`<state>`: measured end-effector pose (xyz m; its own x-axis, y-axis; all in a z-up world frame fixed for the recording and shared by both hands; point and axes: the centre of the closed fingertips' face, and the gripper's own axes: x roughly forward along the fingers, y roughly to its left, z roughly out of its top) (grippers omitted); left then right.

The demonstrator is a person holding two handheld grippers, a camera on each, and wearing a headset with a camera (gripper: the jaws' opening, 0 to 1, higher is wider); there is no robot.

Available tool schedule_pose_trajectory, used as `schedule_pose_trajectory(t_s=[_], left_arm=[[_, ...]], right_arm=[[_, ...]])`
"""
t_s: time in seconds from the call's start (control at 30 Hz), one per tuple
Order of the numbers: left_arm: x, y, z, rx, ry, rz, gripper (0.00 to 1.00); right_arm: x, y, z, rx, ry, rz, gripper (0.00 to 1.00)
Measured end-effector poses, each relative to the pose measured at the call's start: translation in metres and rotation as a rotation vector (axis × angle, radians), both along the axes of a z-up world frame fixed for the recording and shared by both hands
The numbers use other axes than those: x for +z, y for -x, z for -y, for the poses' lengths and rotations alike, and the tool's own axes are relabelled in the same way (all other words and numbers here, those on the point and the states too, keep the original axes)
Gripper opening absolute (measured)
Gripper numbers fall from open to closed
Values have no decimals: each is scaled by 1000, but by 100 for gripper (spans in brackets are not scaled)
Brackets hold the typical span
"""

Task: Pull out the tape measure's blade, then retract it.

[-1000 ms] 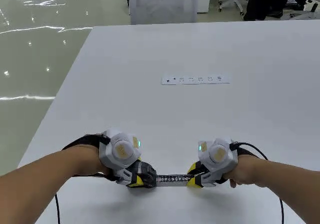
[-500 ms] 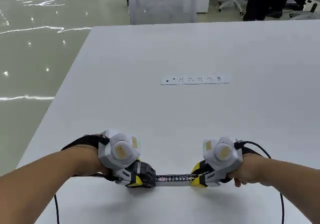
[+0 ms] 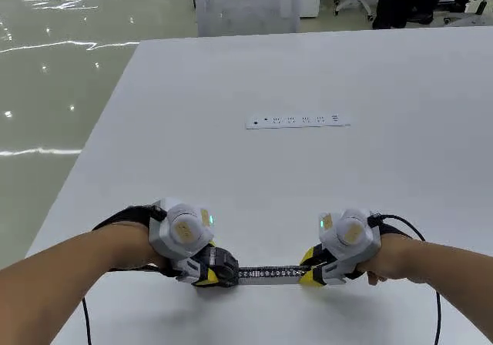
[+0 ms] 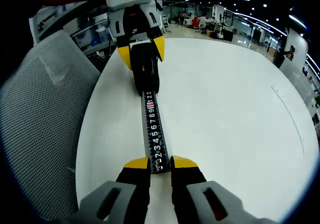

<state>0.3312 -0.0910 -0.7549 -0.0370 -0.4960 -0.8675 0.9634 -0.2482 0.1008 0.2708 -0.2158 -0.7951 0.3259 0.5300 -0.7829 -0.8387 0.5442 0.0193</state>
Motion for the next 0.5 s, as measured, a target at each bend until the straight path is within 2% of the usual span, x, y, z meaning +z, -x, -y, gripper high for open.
schedule_pose_trajectory(t_s=[0.5], left_arm=[[0,0,0,4,-1,-1,30]], right_arm=[[-1,5,11,-11,6,-3,14]])
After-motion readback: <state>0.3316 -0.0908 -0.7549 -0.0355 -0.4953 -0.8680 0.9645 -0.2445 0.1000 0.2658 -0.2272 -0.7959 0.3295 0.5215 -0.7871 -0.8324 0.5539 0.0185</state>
